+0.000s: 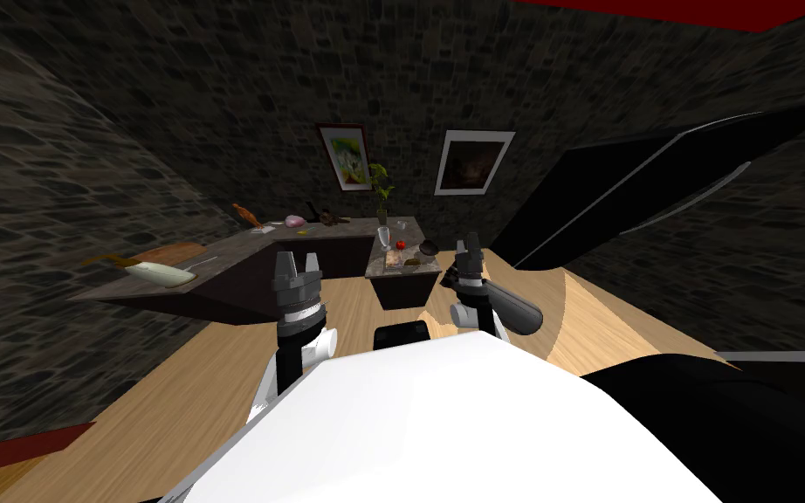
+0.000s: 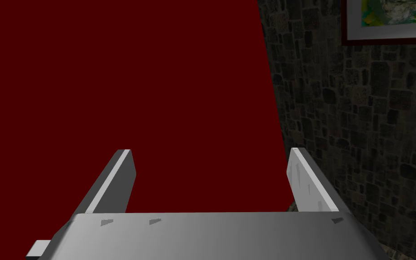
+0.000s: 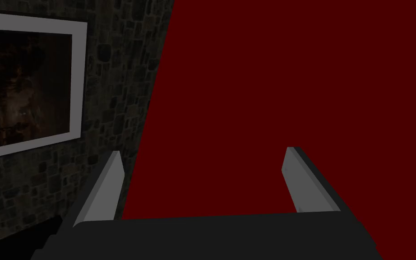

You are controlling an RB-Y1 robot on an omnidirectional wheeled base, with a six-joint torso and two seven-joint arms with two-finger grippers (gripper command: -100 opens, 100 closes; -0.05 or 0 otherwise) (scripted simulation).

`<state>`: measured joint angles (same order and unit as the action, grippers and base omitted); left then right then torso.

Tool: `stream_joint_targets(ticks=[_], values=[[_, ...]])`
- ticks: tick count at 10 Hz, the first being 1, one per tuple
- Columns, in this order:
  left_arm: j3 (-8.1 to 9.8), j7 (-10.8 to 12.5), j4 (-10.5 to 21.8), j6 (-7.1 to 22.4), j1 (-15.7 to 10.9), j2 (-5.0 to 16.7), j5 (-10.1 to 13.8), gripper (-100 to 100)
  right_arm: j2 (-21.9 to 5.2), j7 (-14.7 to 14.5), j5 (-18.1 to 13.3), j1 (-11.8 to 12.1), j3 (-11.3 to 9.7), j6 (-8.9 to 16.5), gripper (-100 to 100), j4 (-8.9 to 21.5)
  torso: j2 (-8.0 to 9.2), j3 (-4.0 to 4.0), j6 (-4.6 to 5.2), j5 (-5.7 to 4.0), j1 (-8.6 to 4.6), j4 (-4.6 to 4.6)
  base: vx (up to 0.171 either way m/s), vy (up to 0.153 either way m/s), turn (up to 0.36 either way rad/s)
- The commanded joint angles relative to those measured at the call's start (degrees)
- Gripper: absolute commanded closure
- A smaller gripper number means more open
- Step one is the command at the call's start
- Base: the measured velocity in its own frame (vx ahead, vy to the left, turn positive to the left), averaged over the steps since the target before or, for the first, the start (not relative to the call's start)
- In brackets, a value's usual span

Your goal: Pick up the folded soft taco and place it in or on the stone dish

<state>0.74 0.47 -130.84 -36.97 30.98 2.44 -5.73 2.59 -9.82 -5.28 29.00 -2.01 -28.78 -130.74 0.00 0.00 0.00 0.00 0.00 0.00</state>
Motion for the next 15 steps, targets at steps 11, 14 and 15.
stream_joint_targets(ticks=[11,14,15], values=[[0.0,0.0,0.0,0.0,0.0,0.0,0.0,0,-17.05,-1.99,-1.73,-4.31,0.78,-2.76,-100,7.55,-0.05,-0.03,-0.01,-0.02,-0.07,-0.01,0.01,-0.009,0.038],[0.0,0.0,0.0,0.0,0.0,0.0,0.0,0,-22.06,-2.87,-2.47,-6.28,1.2,-4.09,-100,10.87,-0.06,-0.04,0.01,-0.02,-0.06,-0.02,0.013,-0.012,0.047],[0.0,0.0,0.0,0.0,0.0,0.0,0.0,0,-22.57,-2.87,-2.47,-6.28,1.2,-4.09,-100,10.87,-0.06,-0.04,0.0,-0.02,-0.08,-0.01,0.008,-0.013,0.039]])
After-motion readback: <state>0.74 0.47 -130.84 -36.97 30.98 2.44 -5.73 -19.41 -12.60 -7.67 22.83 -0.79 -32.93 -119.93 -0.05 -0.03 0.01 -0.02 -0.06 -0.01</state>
